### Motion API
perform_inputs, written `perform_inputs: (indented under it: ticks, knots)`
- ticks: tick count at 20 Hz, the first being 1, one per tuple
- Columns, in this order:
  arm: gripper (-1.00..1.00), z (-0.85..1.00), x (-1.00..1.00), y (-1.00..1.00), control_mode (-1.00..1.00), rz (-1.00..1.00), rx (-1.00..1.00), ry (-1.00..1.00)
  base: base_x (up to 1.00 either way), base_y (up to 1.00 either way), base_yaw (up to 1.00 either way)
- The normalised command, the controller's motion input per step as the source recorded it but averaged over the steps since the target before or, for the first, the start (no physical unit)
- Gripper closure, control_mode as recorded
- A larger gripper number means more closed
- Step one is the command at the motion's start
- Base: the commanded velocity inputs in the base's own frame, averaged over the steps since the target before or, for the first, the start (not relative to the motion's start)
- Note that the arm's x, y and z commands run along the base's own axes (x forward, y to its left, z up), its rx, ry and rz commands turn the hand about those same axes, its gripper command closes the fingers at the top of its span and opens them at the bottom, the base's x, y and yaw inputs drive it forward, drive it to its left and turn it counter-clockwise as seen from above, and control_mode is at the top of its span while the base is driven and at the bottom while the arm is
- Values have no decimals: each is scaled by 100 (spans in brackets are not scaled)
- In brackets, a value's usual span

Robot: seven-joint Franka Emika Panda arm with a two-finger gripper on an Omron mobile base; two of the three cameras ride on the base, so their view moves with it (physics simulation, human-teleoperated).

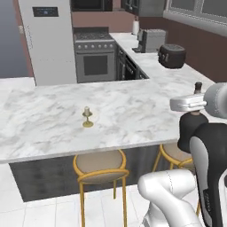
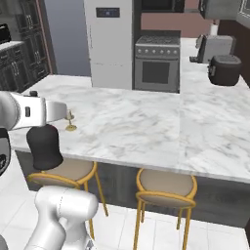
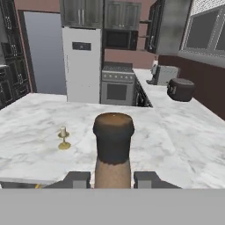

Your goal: Get the candle and the liquor from the cabinet and move them to the dining counter.

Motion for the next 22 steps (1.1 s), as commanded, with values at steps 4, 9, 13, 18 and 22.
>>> perform_inputs:
  ticks: [4, 9, 13, 18, 22]
  knots:
    - [100, 0, 0, 0, 100, 0, 0, 0, 18, -50, 15]
    - [100, 0, 0, 0, 100, 0, 0, 0, 10, -56, 0]
    - [100, 0, 0, 0, 100, 0, 0, 0, 35, -52, 0]
    - [100, 0, 0, 0, 100, 0, 0, 0, 41, -45, 0]
    - [100, 0, 0, 0, 100, 0, 0, 0, 55, -15, -7]
